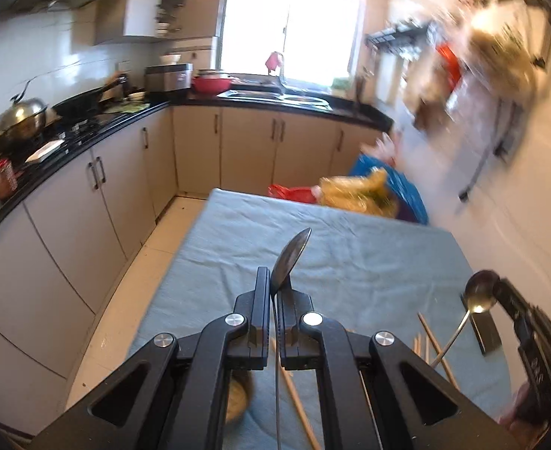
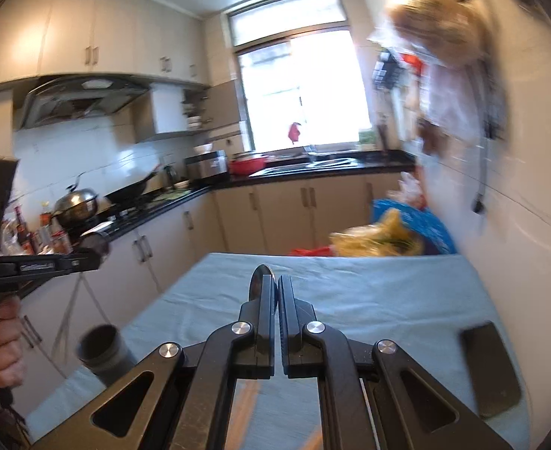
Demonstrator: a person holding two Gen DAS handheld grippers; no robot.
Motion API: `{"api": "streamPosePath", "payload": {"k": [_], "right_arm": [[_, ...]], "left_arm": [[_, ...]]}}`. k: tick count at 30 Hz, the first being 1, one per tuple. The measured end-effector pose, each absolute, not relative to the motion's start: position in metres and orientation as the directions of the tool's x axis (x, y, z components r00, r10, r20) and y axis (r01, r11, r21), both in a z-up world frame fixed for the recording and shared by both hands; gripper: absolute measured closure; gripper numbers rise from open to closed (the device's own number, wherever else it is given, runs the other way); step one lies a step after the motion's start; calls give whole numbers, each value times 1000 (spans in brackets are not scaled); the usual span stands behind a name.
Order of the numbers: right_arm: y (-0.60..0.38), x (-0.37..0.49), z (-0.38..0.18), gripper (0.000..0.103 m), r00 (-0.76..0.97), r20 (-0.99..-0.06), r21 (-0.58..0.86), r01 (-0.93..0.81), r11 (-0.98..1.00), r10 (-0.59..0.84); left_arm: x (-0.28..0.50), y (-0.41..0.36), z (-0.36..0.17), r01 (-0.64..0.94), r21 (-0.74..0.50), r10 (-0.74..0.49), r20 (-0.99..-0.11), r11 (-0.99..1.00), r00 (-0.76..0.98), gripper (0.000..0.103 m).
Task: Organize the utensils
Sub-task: 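Carry both spoons toward the black utensil holder with both tools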
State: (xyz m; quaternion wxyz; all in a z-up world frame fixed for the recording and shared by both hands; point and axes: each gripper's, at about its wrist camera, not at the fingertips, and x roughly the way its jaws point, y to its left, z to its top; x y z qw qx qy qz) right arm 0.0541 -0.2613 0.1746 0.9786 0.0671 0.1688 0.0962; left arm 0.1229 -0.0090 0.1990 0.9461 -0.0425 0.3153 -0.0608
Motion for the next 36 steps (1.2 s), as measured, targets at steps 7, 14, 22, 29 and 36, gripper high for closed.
{"api": "streamPosePath", "payload": {"k": [7,14,22,29,36], "right_arm": [[-170,88,194,100,909,-312,112,-254,961,276],[-93,115,180,100,908,-325,-19,-284,959,263],[-56,117,152,100,928,-314,-207,-275,939,202],[-50,107,141,100,917,-333,-231,-304,924,219],[-46,102,142,100,915,-337,-237,-311,920,223]], "left_arm": [[142,42,189,23,-199,-132,-553,980,822,100],[159,67,155,52,-290,-209,-544,956,813,100],[153,85,131,97,-321,-265,-535,942,802,100],[141,93,129,105,-320,-266,-517,942,814,100],[149,97,136,77,-316,-241,-521,946,819,100]]}}
